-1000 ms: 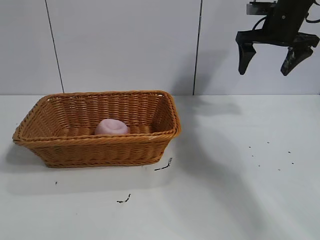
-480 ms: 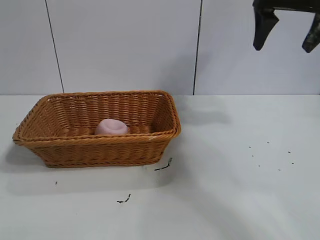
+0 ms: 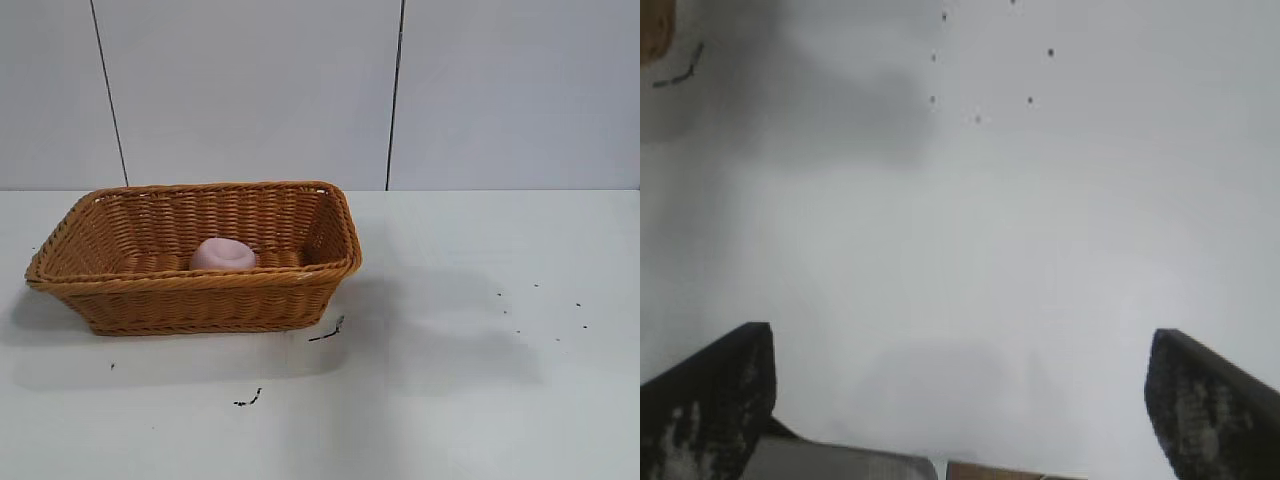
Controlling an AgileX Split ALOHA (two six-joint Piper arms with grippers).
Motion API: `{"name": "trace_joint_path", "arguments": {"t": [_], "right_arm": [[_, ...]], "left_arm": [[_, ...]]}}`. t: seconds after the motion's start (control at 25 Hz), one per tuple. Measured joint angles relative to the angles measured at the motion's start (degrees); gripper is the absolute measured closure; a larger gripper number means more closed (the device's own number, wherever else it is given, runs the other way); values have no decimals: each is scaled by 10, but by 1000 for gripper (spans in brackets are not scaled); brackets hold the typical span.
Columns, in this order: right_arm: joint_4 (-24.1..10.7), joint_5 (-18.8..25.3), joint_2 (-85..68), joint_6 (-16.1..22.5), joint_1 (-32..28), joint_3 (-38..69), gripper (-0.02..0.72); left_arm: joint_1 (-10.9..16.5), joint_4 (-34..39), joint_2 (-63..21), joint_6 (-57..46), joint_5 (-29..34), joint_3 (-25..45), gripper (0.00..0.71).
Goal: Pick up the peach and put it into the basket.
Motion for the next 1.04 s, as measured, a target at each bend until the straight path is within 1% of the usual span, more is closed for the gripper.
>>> {"name": "trace_joint_path", "arguments": {"t": [0.08, 0.16, 0.28, 0.6, 0.68, 1.04], "right_arm": [[0, -33, -73, 0, 0, 44, 14], [-1, -49, -143, -1, 0, 80, 14], [-3, -42, -234, -2, 0, 110, 14], [-4, -42, -402, -2, 0, 113, 14], [-4, -42, -422, -2, 0, 113, 14], [-4, -42, -424, -2, 0, 113, 14]], "left_arm": [[0, 0, 0, 0, 0, 0, 18], [0, 0, 0, 0, 0, 0, 18], [0, 0, 0, 0, 0, 0, 18], [0, 0, 0, 0, 0, 0, 18], [0, 0, 0, 0, 0, 0, 18], [0, 0, 0, 0, 0, 0, 18]]}}
